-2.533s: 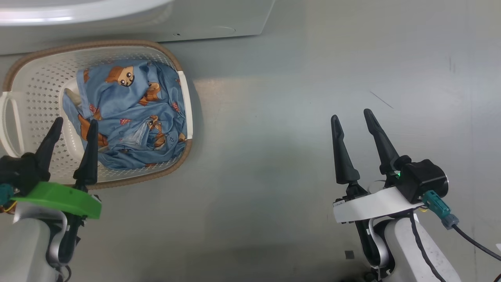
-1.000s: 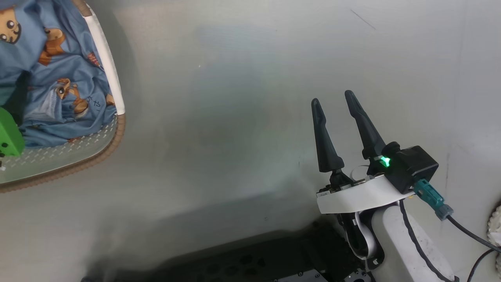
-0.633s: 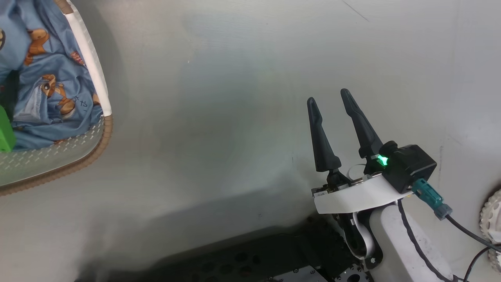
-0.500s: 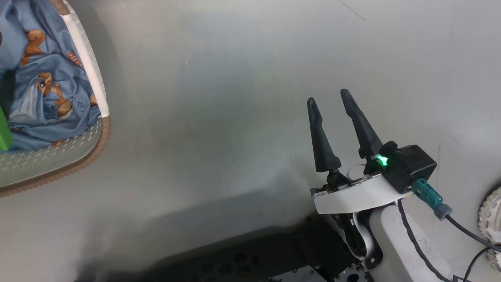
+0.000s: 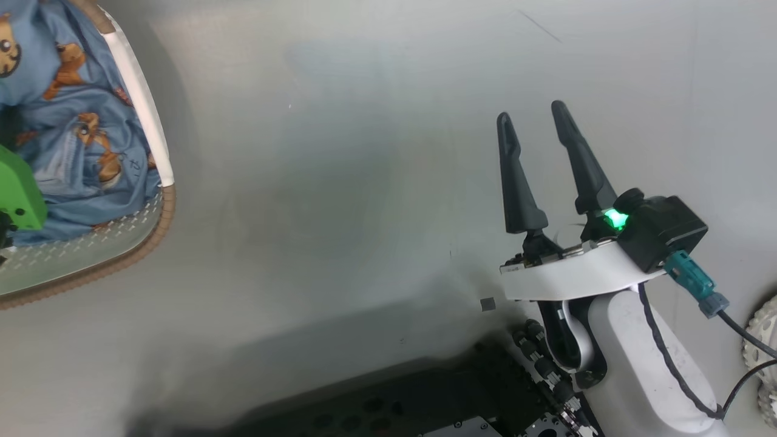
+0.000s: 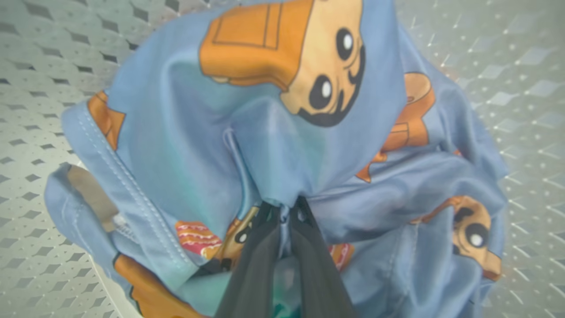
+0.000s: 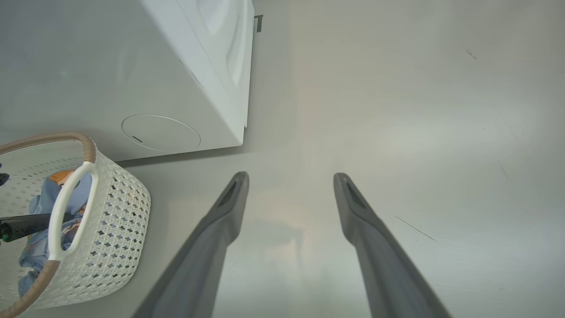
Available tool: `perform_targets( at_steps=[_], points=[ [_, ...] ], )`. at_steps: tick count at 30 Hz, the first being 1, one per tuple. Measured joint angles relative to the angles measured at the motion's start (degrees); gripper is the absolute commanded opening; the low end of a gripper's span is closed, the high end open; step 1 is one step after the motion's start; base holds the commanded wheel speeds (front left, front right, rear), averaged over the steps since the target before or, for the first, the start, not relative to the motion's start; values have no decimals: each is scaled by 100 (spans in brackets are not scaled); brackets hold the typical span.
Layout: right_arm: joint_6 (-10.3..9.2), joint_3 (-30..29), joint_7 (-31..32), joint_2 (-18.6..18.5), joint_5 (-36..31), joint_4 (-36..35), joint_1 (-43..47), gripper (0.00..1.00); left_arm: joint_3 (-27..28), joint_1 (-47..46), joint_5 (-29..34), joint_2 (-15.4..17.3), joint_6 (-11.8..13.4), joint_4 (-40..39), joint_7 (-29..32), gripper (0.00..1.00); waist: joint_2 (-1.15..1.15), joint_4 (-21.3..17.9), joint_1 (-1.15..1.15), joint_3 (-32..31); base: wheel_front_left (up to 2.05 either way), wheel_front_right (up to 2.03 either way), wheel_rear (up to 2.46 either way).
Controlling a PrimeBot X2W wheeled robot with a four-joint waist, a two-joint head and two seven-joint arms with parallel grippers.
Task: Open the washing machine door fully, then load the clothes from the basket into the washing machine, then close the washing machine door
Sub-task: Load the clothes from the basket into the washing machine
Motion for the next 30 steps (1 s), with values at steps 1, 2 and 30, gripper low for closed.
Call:
perform_targets(
  at_steps=[1, 2, 30],
  points=[
    [0, -34, 0, -1, 0, 3, -36, 100, -26, 9, 0, -33, 1, 1, -75, 0, 0, 8, 0, -39, 0, 0, 0],
    [0, -66, 0, -1, 0, 5, -54, 100, -63, 15, 0, -59, 0, 0, -143, 0, 0, 17, 0, -84, 0, 0, 0],
    [49, -719, 0, -8, -270, 591, 57, 100, -299, 1159, -569, -1096, 0, 282, -2082, 0, 0, 834, 0, -1836, 0, 0, 0]
  ],
)
